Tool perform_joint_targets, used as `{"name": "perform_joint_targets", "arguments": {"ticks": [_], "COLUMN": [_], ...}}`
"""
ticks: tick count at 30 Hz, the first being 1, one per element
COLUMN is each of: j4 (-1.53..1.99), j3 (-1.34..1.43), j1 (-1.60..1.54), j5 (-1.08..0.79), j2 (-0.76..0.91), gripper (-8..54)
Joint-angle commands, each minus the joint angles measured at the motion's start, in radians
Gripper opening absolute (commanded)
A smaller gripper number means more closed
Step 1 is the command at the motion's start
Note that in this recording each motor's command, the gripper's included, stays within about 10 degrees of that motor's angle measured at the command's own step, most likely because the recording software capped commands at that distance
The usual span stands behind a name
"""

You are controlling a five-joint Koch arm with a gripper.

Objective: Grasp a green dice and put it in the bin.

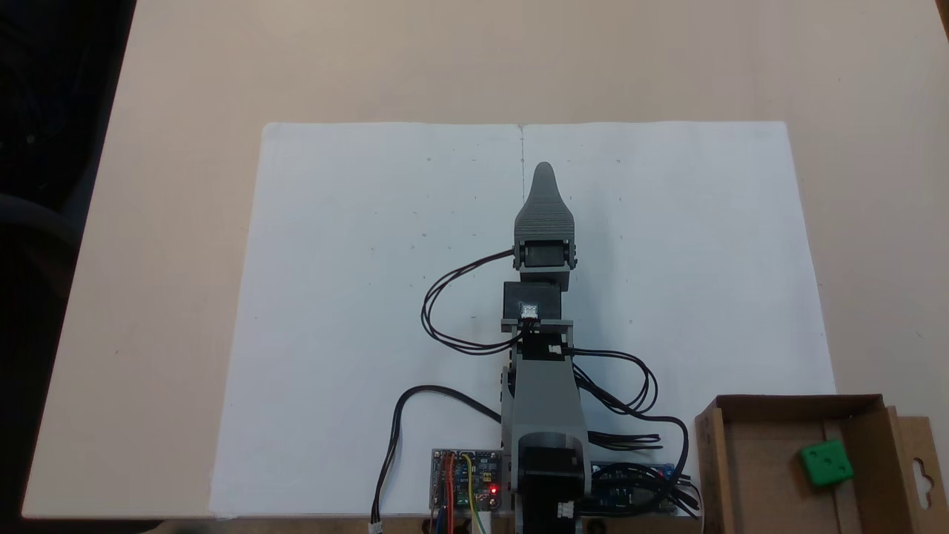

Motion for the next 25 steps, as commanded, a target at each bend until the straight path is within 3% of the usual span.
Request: {"name": "perform_joint_targets", "arguments": {"ticks": [1,25], "j4": [-0.104,-0.078], "j3": [0.075,0.075], "j1": [0.028,0.026], "j5": [-0.025,-0.025], "j2": [0.1,0.1], "gripper": [44.7,44.7]}}
